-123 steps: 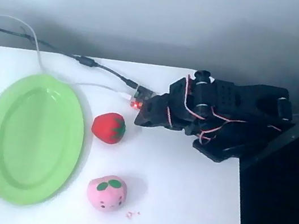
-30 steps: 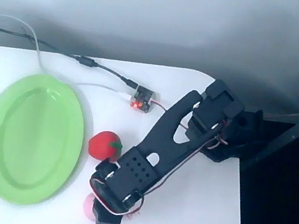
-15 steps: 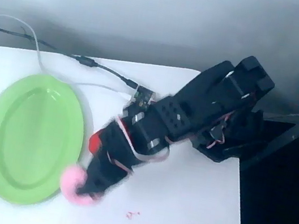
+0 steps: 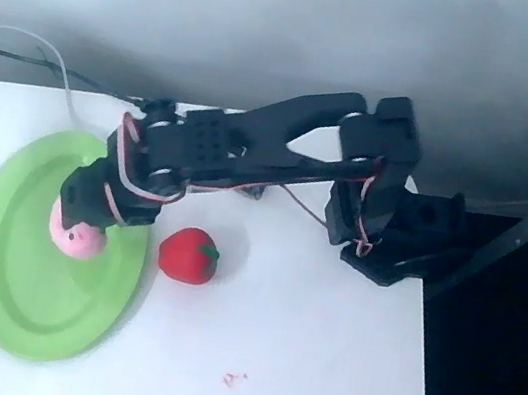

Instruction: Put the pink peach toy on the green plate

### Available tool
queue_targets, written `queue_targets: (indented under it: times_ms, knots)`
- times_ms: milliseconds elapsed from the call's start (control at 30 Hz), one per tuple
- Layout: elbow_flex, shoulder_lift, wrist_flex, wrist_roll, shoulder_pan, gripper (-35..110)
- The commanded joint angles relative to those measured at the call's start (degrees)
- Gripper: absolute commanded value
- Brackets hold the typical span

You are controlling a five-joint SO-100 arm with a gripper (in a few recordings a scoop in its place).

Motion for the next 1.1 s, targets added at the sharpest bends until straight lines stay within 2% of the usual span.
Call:
queue_targets:
  times_ms: [0,567,600,667,733,833,1067]
  knots:
    - [-2.46,-2.46,0.09,-0.88,-0.18,0]
    - [-11.69,-18.9,-2.29,-2.9,-1.76,0]
    - [-11.87,-18.9,-2.29,-3.16,-1.85,2]
    - [-12.3,-18.9,-2.2,-3.25,-1.85,30]
    - [-12.3,-18.63,-2.02,-3.25,-1.85,45]
    - [-12.04,-18.28,-2.02,-3.34,-1.93,55]
    - [-11.69,-15.12,-2.02,-5.89,-1.67,64]
